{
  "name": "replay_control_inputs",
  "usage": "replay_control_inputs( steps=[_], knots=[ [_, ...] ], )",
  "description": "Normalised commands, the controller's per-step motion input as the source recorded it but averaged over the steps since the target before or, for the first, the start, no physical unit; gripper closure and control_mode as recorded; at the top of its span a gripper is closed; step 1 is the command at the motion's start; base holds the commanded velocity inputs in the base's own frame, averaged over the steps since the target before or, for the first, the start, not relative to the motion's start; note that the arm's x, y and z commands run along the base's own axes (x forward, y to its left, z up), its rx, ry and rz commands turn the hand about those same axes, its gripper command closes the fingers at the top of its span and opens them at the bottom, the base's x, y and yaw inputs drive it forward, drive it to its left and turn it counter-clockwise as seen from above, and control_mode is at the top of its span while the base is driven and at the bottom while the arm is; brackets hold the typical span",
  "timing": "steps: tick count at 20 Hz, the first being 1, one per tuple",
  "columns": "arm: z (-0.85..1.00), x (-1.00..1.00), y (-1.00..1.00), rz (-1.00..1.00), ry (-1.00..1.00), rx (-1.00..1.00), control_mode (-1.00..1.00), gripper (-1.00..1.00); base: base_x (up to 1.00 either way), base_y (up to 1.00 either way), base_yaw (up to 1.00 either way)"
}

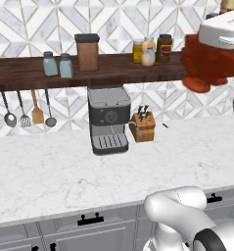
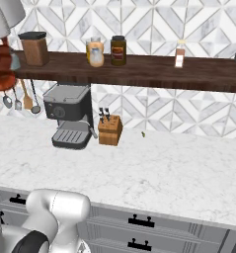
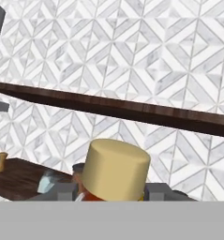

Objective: Put the shaker and condiment bottle from the counter next to their counterparts in the cabinet.

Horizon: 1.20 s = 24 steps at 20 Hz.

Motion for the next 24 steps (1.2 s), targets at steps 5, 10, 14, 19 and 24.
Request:
replay_control_inputs(
  steps=[5, 10, 14, 19, 24],
  knots=[
    [0.00, 0.76, 0.00, 0.00, 0.10, 0.00, -1.00, 1.00, 0.00, 0.00, 0.00],
    [-0.13, 0.61, 0.00, -0.01, 0.11, -0.04, -1.00, 1.00, 0.00, 0.00, 0.00],
    [-0.30, 0.31, 0.00, -0.01, 0.07, -0.15, -1.00, 1.00, 0.00, 0.00, 0.00],
    [0.00, 0.44, 0.00, 0.00, 0.00, 0.00, -1.00, 1.00, 0.00, 0.00, 0.00],
    [0.00, 0.53, 0.00, 0.00, 0.00, 0.00, -1.00, 1.00, 0.00, 0.00, 0.00]
  ],
)
